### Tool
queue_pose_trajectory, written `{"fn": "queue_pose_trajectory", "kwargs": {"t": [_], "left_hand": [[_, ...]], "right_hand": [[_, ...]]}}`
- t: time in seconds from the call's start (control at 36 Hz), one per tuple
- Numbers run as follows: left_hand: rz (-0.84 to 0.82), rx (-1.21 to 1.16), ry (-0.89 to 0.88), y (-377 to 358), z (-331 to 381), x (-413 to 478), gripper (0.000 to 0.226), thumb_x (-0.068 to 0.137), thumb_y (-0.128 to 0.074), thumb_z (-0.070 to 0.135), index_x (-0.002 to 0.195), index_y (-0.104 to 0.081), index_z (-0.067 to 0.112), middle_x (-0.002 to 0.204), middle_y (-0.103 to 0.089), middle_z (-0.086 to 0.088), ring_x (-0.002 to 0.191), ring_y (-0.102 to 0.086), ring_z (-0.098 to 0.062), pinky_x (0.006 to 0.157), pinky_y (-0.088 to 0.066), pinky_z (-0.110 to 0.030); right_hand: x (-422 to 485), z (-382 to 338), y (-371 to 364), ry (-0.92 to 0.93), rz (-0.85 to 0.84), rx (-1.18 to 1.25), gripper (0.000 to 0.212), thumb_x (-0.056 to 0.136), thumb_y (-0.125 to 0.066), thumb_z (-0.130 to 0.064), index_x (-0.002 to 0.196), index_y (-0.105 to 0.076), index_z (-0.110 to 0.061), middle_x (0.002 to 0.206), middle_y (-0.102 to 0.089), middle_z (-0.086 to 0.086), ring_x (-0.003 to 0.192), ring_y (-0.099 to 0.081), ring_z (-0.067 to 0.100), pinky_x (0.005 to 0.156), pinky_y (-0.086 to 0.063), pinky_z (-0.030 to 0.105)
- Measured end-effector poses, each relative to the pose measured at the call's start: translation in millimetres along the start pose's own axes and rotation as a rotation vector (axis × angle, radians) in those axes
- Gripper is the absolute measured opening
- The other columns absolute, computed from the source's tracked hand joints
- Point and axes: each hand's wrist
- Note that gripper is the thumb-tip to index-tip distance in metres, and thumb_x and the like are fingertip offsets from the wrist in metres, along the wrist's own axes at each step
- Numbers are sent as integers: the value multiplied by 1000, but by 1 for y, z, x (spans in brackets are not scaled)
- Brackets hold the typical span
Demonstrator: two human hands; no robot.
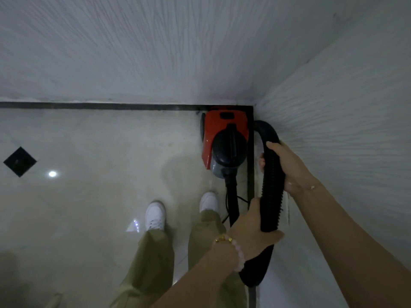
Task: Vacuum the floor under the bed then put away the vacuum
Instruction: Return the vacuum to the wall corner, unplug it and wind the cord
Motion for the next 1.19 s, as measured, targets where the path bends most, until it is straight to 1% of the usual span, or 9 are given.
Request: {"fn": "queue_pose_trajectory", "kwargs": {"t": [0.08,0.19,0.36,0.47,0.56,0.75,0.89,1.08,1.19], "left_hand": [[41,-25,16,-2,-3,10,58,86,-66,28,132,-32,20,95,-49,11,88,-53,-8,79,-50,-24],[53,-89,2,2,-2,18,72,84,-69,21,140,-25,26,96,-45,22,95,-51,-4,81,-46,-14],[-8,-105,-1,0,8,31,96,78,-72,4,146,-9,31,98,-42,19,90,-52,-7,89,-48,-23],[-7,-46,24,-13,7,48,116,73,-77,9,146,7,42,130,-43,-6,115,-51,-25,101,-46,-44],[47,26,32,-26,6,61,122,72,-77,16,144,18,42,146,-33,-4,128,-44,-24,107,-40,-44],[253,-27,18,-20,15,89,92,87,-58,4,150,5,25,139,-46,-7,123,-48,-19,92,-33,-15],[258,32,-37,9,23,106,98,79,-69,16,151,-3,25,141,-46,-11,126,-47,-24,109,-39,-37],[170,-53,-44,16,25,102,96,80,-72,10,151,-10,26,142,-46,0,126,-47,-14,106,-40,-28],[133,7,2,8,21,95,84,79,-74,18,146,-23,24,124,-50,7,115,-51,-12,97,-45,-25]], "right_hand": [[14,1,0,3,4,-10,12,96,-52,-18,107,-52,-13,73,-52,9,48,-54,11,46,-50,20],[35,-5,3,-60,-20,25,18,95,-53,-21,112,-49,-15,76,-53,9,43,-57,11,47,-52,20],[65,-31,12,-138,-44,-10,39,93,-58,-29,125,-51,-7,77,-57,8,45,-61,11,50,-55,21],[79,-43,16,-78,-24,-142,48,96,-53,-33,134,-47,-5,78,-57,8,44,-61,8,47,-53,18],[86,-46,19,-68,-15,-160,49,96,-52,-36,133,-48,-4,79,-56,8,46,-61,9,47,-53,19],[86,-38,27,-29,-95,-303,20,95,-54,-31,103,-60,-13,87,-61,6,77,-60,16,71,-55,29],[81,-32,32,12,-119,-266,22,94,-56,-34,102,-63,-15,92,-64,4,86,-62,17,87,-53,34],[71,-19,44,89,-66,-264,31,94,-55,-35,113,-62,-11,92,-65,3,84,-62,14,79,-52,30],[58,-5,52,119,-36,-346,39,93,-55,-37,123,-60,-12,105,-66,3,91,-63,14,71,-51,23]]}}
Point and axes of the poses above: each hand's wrist, its own x-axis towards the middle knuckle, its own y-axis out of the back of the hand, z = x × y
